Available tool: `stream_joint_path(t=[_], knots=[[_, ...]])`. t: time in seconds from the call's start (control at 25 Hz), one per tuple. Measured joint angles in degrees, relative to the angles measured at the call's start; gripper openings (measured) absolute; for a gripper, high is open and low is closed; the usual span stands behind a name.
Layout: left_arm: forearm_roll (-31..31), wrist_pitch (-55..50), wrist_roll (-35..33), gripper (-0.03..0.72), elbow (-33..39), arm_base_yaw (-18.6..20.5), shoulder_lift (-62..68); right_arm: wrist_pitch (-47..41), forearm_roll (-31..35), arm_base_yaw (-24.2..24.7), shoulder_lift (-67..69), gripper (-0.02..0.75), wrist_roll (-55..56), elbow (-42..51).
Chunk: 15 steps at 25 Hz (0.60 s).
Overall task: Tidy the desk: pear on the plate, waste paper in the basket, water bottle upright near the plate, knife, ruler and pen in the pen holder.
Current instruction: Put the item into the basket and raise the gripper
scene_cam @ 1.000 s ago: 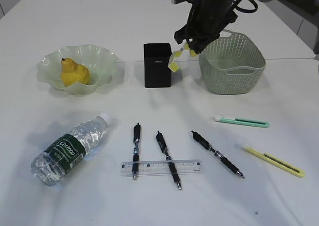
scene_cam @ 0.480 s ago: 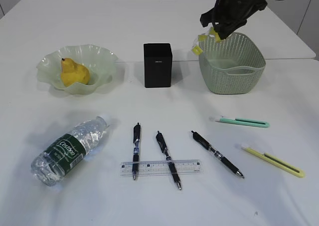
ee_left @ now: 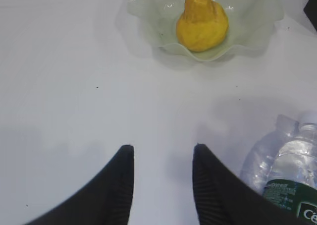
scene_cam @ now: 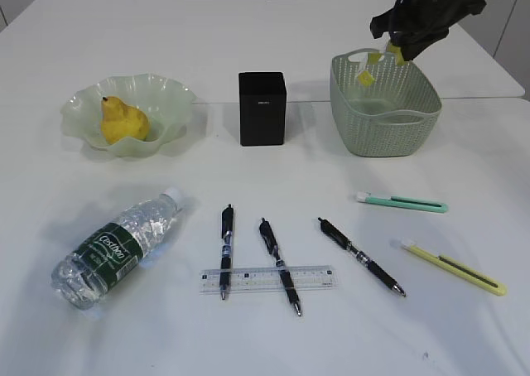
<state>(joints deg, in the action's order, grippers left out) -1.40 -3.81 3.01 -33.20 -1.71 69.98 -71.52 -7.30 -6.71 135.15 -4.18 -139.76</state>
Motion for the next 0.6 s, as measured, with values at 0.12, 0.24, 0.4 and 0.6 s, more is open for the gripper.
stream_joint_path(t=[0.12,0.24,0.4,0.6], knots=[[0.00,0.00,0.00,0.276,0.00,0.00,0.00,0.00,-0.09,0.26,0.00,-0.013,0.66,0.00],[0.00,0.00,0.00,0.276,0.00,0.00,0.00,0.00,-0.50,0.26,0.00,-0.013,1.03,0.00],[0.00,-0.02,0.00,0.276,0.00,0.00,0.00,0.00,-0.63,0.35,0.52,-0.013,1.52,0.00],[0.00,-0.24,0.00,0.276,0.00,0.00,0.00,-0.09,-0.63,0.35,1.51,-0.013,1.92,0.00]])
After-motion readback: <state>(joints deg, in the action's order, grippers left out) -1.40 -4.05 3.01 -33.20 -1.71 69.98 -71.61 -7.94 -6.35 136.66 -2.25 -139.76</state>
